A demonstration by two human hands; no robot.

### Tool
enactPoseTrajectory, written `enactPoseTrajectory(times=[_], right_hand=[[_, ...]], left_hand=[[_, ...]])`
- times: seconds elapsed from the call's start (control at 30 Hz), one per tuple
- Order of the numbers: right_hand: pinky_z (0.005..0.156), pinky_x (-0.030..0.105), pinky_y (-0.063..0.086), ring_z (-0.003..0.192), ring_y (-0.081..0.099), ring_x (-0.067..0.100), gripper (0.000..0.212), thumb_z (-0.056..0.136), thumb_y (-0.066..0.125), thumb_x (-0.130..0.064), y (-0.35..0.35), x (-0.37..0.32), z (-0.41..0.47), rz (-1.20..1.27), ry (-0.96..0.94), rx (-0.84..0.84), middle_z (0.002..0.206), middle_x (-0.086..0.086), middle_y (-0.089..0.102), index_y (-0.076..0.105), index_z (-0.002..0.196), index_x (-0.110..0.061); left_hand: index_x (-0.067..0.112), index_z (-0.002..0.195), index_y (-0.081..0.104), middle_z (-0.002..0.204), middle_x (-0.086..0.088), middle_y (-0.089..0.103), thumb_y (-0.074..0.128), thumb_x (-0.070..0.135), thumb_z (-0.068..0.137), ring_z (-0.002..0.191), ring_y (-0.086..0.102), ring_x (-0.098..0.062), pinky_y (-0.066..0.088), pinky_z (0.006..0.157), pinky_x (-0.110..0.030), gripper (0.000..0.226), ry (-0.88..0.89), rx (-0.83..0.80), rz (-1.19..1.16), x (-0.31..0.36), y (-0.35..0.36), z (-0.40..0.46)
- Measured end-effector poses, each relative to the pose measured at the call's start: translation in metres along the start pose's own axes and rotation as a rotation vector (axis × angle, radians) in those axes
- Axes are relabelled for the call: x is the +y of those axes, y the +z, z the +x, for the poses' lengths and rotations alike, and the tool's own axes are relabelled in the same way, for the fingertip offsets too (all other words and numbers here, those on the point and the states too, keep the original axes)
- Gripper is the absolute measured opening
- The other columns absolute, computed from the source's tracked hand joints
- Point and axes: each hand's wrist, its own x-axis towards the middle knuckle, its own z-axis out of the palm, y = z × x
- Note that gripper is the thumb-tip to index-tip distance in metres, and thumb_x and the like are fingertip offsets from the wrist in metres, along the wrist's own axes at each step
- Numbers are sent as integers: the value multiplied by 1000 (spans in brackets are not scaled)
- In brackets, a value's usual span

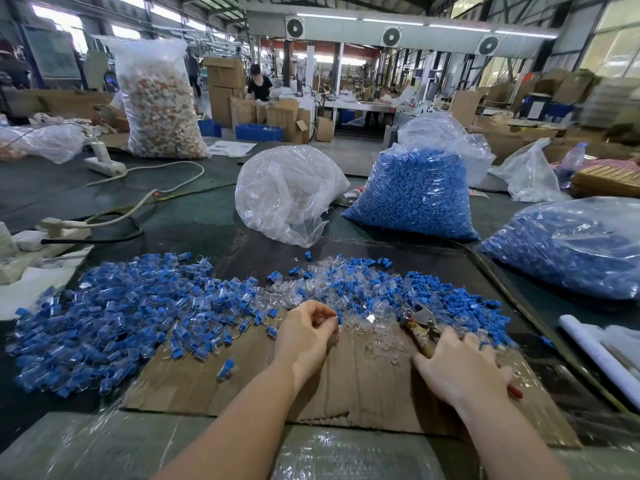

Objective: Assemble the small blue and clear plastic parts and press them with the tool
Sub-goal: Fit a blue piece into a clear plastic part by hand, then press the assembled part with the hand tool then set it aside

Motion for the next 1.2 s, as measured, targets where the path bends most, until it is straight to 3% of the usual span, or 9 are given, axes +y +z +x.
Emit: enactPoseTrajectory(times=[0.13, 0.23, 0.33, 0.4, 0.47, 0.53, 0.7, 0.87, 1.2], right_hand=[[98, 45, 36, 123, 39, 28, 42, 92, 45, -47, -1, -3, -3, 15, -29, 65, 133, 10, 42, 42, 122, -18], [94, 38, 39, 116, 43, 27, 34, 95, 40, -41, -4, -5, -9, -36, -70, 143, 126, 11, 46, 45, 116, -15], [82, 29, 41, 98, 49, 22, 24, 98, 32, -34, -13, -9, -13, 17, -266, 209, 110, 8, 51, 44, 104, -14], [64, 23, 37, 79, 50, 15, 24, 100, 30, -31, -22, -17, -19, 257, -398, 99, 91, 2, 53, 46, 92, -15], [48, 18, 30, 58, 42, 9, 26, 100, 34, -27, -34, -26, -27, 509, -450, -132, 71, -3, 49, 46, 79, -17], [44, 19, 27, 52, 37, 10, 30, 99, 37, -24, -41, -32, -33, 578, -478, -265, 62, -4, 44, 45, 71, -17], [55, 29, 30, 56, 38, 13, 27, 96, 42, -24, -45, -38, -39, 629, -445, -410, 63, -1, 42, 45, 71, -17], [49, 23, 29, 55, 41, 11, 10, 88, 51, -15, -48, -41, -42, 591, -437, -468, 69, 1, 47, 48, 79, -15], [37, 16, 26, 51, 39, 8, 14, 93, 42, -17, -53, -47, -46, 515, -473, -469, 67, -3, 45, 43, 79, -19]], left_hand=[[19, 85, 58, 81, -2, 64, 58, 6, 89, 72, 61, -7, 49, 59, -11, 14, -36, -14, -43, 4, 2, 0], [15, 87, 59, 82, -6, 66, 58, 6, 89, 66, 62, -11, 50, 53, -15, 9, -107, -16, -152, 6, 1, -1], [9, 90, 61, 81, -9, 66, 58, 5, 89, 57, 59, -8, 47, 49, -16, 5, -152, -15, -251, 9, -1, 1], [8, 90, 61, 81, -10, 66, 58, 5, 89, 50, 58, -3, 45, 46, -14, 4, -163, -21, -282, 11, -2, 2], [9, 89, 61, 81, -10, 66, 58, 5, 89, 49, 58, -4, 45, 45, -15, 5, -175, -27, -300, 13, -2, 3], [11, 87, 62, 80, -9, 67, 59, 6, 88, 50, 59, -6, 46, 45, -16, 6, -174, -17, -288, 14, -2, 5], [12, 89, 62, 81, -7, 67, 60, 7, 88, 50, 59, -3, 45, 46, -13, 6, -172, -7, -259, 14, -7, 6], [7, 92, 63, 78, -9, 67, 60, 7, 88, 50, 61, -7, 46, 45, -16, 5, -213, 25, -289, 15, -7, 6], [6, 88, 63, 69, -6, 62, 59, 3, 89, 54, 54, -10, 45, 44, -14, 6, -239, 85, -287, 21, -12, 7]])
